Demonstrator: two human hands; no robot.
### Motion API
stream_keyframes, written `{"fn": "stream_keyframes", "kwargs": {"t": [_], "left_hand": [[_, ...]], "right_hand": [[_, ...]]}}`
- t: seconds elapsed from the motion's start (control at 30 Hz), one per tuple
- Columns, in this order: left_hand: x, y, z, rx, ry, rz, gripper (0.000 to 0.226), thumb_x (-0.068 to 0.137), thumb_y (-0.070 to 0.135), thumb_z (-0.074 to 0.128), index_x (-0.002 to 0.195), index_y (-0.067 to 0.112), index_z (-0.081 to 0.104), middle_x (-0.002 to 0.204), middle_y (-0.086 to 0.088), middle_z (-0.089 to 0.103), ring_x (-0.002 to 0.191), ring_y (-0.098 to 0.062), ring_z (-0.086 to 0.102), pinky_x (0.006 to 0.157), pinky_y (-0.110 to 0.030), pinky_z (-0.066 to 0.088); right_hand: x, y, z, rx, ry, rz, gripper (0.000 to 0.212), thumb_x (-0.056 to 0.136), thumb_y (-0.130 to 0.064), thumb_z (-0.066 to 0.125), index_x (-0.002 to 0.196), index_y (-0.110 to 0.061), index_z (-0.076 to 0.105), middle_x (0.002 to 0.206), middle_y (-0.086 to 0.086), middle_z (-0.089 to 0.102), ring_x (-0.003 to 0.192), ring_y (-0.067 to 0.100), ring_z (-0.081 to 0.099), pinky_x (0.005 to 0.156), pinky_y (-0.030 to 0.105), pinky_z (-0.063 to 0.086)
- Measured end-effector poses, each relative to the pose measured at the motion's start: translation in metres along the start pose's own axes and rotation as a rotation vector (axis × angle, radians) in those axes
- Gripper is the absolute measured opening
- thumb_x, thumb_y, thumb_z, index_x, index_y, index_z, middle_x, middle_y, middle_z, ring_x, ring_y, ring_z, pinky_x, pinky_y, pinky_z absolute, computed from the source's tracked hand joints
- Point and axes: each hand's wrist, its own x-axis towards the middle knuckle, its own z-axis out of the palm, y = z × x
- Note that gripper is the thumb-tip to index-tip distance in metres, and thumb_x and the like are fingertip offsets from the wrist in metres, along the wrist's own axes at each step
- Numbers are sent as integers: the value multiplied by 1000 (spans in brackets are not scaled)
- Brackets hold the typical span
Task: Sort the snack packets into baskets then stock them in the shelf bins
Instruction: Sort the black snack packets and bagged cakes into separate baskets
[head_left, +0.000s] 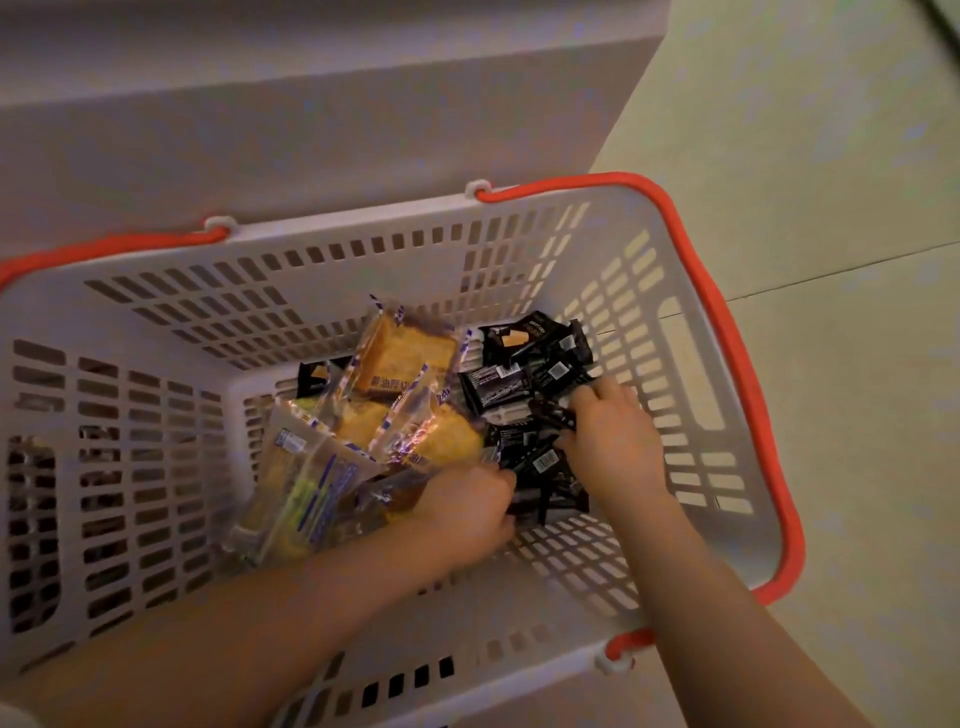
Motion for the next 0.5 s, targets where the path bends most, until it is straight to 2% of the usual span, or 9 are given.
{"fn": "stream_keyframes", "kwargs": {"t": [0.03,0.1,0.17,0.23,0.33,0.4,0.5], "left_hand": [[-1,-5,-8,-47,25,1,27,87,30,54,107,13,55,104,-7,58,92,-22,56,69,-32,47],[1,-15,-22,-146,63,-13,22,83,33,57,98,17,57,87,0,59,76,-15,55,60,-26,46],[9,-25,-33,-193,88,-54,21,81,35,59,90,17,55,73,5,53,65,-11,50,52,-23,39],[18,-32,-40,-254,88,-118,26,80,37,60,94,16,57,74,4,56,68,-13,53,55,-25,42],[32,-36,-42,-330,80,-175,33,79,37,61,101,12,57,84,-2,63,78,-20,60,63,-30,48],[41,-35,-43,-372,71,-181,34,79,35,62,102,10,59,87,-5,66,76,-19,62,63,-31,51],[54,-35,-42,-405,46,-199,32,80,35,62,100,10,60,85,-6,66,71,-18,59,62,-31,49]], "right_hand": [[1,2,0,-33,-13,5,28,87,-15,57,114,-9,52,121,9,49,111,28,45,84,35,43],[4,3,5,-32,-146,11,32,88,-13,56,119,-8,47,125,11,48,116,29,42,89,36,41],[5,1,9,75,-259,61,36,89,-6,55,121,-9,39,118,13,54,111,30,46,81,36,41],[7,0,12,94,-214,102,46,87,0,52,128,-10,33,112,13,57,106,30,49,73,36,41],[10,-1,14,-56,-213,41,54,86,2,46,137,-7,31,129,13,49,120,30,41,89,38,42],[12,-2,12,-79,-253,44,50,87,0,47,136,-7,37,130,12,48,122,29,41,92,38,42],[13,-1,-4,32,-241,153,34,87,-20,58,117,-7,48,114,10,55,109,29,50,77,36,44]]}}
